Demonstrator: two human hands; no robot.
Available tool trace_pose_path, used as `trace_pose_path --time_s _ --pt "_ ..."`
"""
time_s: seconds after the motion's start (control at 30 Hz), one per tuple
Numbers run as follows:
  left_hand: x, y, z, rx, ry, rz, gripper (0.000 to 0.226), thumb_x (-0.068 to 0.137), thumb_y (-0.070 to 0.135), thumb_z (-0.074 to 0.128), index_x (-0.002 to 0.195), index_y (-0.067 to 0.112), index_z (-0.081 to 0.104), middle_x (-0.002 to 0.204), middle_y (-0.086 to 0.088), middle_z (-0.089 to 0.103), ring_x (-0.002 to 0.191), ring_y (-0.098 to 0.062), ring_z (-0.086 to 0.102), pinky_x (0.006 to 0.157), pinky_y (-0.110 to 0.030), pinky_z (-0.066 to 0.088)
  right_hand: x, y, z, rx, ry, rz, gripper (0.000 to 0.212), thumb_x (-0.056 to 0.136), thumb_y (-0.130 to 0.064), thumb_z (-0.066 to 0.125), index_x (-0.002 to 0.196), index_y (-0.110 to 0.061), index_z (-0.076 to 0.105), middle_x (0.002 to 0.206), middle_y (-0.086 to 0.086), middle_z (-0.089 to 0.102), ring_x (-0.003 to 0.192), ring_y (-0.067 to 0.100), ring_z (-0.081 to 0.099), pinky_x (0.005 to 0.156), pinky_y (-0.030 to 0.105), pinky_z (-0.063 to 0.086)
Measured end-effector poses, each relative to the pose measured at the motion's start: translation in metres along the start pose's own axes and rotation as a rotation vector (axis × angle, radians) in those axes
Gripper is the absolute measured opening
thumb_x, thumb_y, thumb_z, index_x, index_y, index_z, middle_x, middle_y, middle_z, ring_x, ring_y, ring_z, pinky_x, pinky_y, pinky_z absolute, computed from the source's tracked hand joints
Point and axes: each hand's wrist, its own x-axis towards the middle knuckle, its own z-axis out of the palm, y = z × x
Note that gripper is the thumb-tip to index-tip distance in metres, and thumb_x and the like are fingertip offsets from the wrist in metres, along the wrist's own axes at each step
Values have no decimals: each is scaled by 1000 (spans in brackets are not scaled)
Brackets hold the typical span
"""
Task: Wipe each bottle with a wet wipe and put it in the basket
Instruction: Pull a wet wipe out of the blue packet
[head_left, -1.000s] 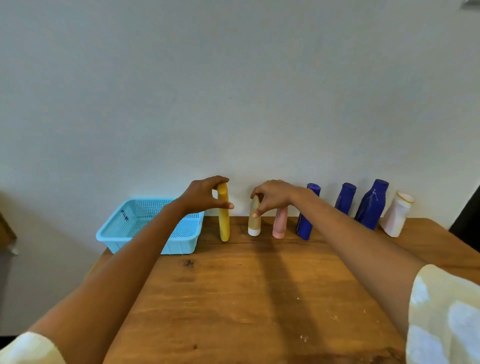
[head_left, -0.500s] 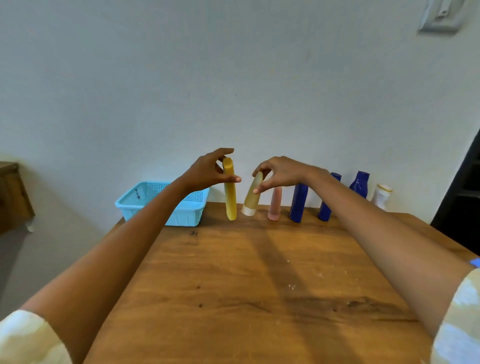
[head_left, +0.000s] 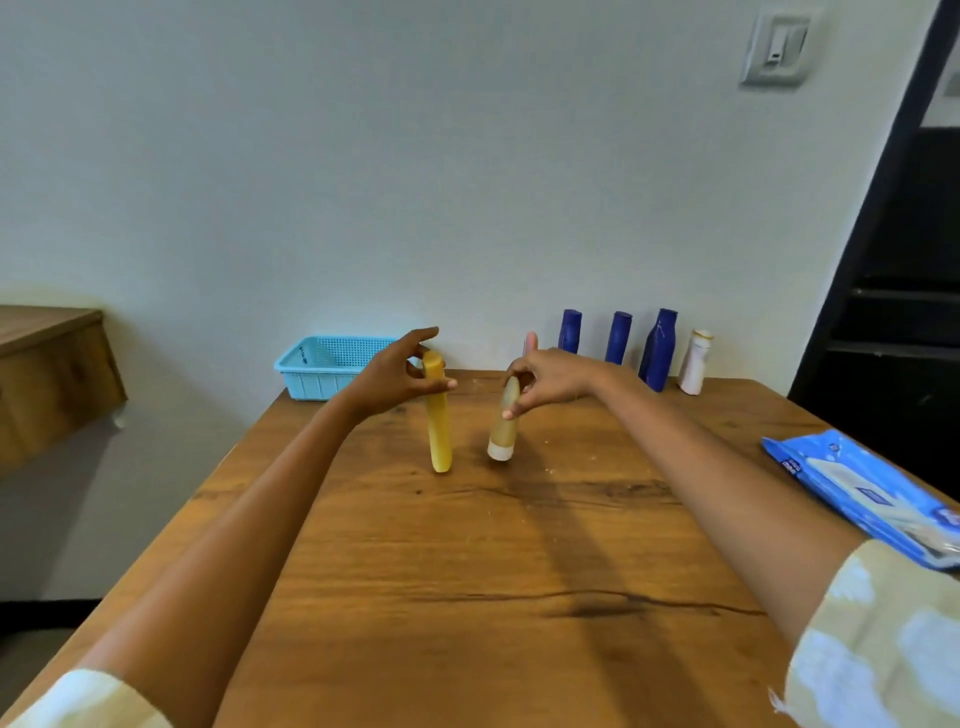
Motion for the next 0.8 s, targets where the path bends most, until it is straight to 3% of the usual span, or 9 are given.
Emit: trace_pose_path --time_s 0.2,0.47,0.57,0.67,0.8 --pt "-14 5 -10 -52 -20 -57 75 82 18 70 144 20 28 116 3 45 80 0 55 60 -7 48 -6 6 5 12 -3 13 63 81 -39 70 134 -12 48 130 7 54 116 19 52 95 27 44" --pt "-17 7 -12 -90 -48 -64 74 82 15 70 143 23 29 117 4 43 82 1 53 58 -7 47 3 12 15 62 15 1 64 82 -37 69 135 -14 45 135 8 50 121 20 49 93 24 43" --pt "-18 8 -9 -113 -33 -55 71 81 14 71 141 22 34 117 2 48 86 -1 54 64 -8 47 3 13 17 76 23 13 65 82 -38 69 136 -15 43 137 8 48 122 21 49 94 25 45" --pt "-18 6 -5 -99 -16 -48 74 79 19 73 141 23 34 128 -6 50 106 -11 50 84 -20 43 0 12 19 95 6 32 71 81 -41 68 140 -16 37 141 8 44 126 23 47 97 28 43" --pt "-17 7 -3 -77 -5 -64 80 77 27 75 143 27 29 135 -7 45 126 -20 43 95 -30 39 -4 9 21 144 41 39 81 79 -48 68 145 -20 29 150 8 33 134 23 39 106 34 38"
